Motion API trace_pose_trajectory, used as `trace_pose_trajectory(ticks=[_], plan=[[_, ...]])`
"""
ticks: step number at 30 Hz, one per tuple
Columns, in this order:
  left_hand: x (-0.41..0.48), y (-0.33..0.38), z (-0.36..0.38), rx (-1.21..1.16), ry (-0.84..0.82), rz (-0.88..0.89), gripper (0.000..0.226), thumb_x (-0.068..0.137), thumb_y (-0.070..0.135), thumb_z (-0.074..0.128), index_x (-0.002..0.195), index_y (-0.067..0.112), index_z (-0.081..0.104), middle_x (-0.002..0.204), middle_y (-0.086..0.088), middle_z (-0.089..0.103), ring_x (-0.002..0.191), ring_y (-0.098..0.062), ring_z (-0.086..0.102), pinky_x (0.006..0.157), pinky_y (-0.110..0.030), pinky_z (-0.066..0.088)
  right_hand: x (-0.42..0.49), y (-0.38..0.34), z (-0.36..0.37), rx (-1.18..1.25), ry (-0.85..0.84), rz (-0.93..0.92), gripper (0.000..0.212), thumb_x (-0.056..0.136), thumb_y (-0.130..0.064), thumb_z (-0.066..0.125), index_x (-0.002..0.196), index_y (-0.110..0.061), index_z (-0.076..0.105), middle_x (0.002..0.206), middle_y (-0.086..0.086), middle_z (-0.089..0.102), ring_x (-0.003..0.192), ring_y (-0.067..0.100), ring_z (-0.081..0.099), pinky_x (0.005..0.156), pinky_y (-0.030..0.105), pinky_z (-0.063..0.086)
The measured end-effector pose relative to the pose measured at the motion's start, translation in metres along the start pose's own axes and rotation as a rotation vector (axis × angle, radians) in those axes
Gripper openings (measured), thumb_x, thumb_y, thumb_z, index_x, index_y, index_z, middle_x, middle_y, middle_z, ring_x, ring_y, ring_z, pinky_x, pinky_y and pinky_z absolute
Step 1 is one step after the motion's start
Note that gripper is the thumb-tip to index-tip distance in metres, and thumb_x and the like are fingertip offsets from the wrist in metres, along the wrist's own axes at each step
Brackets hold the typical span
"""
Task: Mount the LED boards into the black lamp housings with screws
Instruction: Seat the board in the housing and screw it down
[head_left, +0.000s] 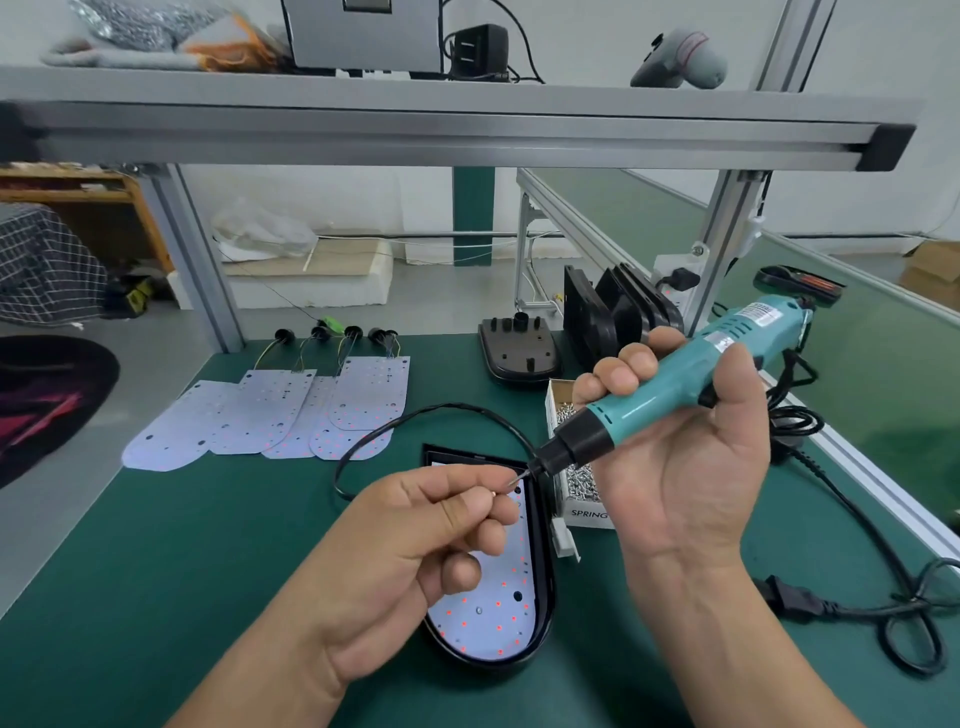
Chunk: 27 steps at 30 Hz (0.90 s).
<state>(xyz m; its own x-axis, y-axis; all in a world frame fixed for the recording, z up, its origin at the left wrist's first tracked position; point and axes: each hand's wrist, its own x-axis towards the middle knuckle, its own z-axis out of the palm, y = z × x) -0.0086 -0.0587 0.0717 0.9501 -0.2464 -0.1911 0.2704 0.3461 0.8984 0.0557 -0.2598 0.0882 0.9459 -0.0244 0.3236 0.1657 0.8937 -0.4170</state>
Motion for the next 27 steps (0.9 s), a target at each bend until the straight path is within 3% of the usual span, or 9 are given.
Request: trace_pose_trajectory(ticks=[6,13,27], plan=[[0.0005,0.001,-0.0027,0.016,0.029,0.001,0.026,0.078,0.012,0.079,0.102,0.004,0.081,0.102,-0.021,0.078,0.067,-0.016,0.071,0.047,-0.021,0.05,-0.0003,0.0017,-0.0024,-0.038,-0.003,-0.009,0.033,0.107,-0.045,0.051,0.111,-0.013,0.056,0.091,0.004,0.05,0.08,0.022,0.051,0.088,0.039,0.044],[0.0007,-0.001,-0.0019,0.068,0.031,0.013,0.04,0.081,0.013,0.077,0.117,-0.003,0.071,0.103,-0.024,0.078,0.067,-0.017,0.072,0.047,-0.021,0.049,-0.0024,0.005,-0.0009,-0.056,-0.031,0.0,0.034,0.108,-0.045,0.047,0.111,-0.013,0.058,0.091,0.004,0.05,0.08,0.022,0.051,0.088,0.039,0.043],[0.0018,-0.0034,-0.0026,0.061,0.046,0.021,0.024,0.08,0.013,0.079,0.102,0.004,0.079,0.101,-0.026,0.078,0.061,-0.017,0.068,0.045,-0.022,0.047,-0.0048,0.0054,0.0014,-0.103,-0.034,0.0,0.033,0.108,-0.043,0.047,0.112,-0.012,0.058,0.089,0.005,0.051,0.079,0.023,0.05,0.086,0.04,0.041]])
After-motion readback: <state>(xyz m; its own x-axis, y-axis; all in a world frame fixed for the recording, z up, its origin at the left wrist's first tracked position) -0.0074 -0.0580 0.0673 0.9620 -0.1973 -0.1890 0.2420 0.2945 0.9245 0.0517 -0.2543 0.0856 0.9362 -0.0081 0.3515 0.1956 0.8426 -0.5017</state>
